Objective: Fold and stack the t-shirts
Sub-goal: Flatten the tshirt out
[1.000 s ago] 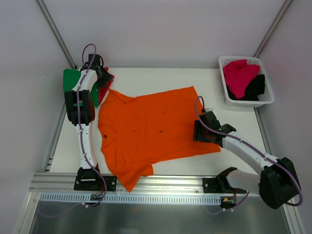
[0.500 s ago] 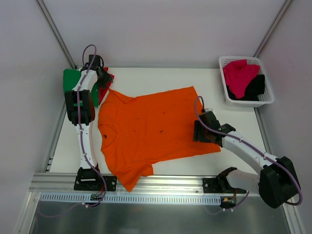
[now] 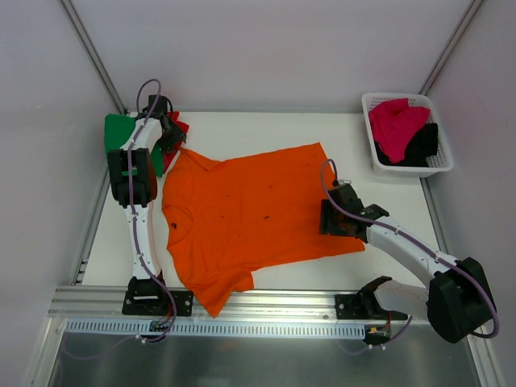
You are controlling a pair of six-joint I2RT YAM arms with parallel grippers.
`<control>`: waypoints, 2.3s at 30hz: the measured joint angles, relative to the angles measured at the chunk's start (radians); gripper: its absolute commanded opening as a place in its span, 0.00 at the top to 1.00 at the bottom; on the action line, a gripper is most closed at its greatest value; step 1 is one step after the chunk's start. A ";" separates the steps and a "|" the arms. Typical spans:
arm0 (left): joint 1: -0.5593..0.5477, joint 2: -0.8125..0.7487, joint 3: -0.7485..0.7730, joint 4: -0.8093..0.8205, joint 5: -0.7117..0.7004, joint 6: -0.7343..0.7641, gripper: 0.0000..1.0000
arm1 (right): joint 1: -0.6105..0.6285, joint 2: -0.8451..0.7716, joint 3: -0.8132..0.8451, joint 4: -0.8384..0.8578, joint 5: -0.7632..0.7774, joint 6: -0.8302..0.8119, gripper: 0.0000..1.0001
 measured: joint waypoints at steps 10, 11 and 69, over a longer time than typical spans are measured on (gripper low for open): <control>0.000 0.000 0.001 -0.007 0.002 -0.002 0.81 | 0.000 0.000 0.000 0.000 0.000 0.000 0.43; 0.000 0.000 0.002 -0.009 0.002 -0.003 0.84 | 0.000 0.000 0.000 0.000 0.000 0.000 0.43; -0.045 -0.100 0.044 -0.053 0.052 0.068 1.00 | -0.313 1.128 1.229 -0.083 -0.091 -0.138 0.26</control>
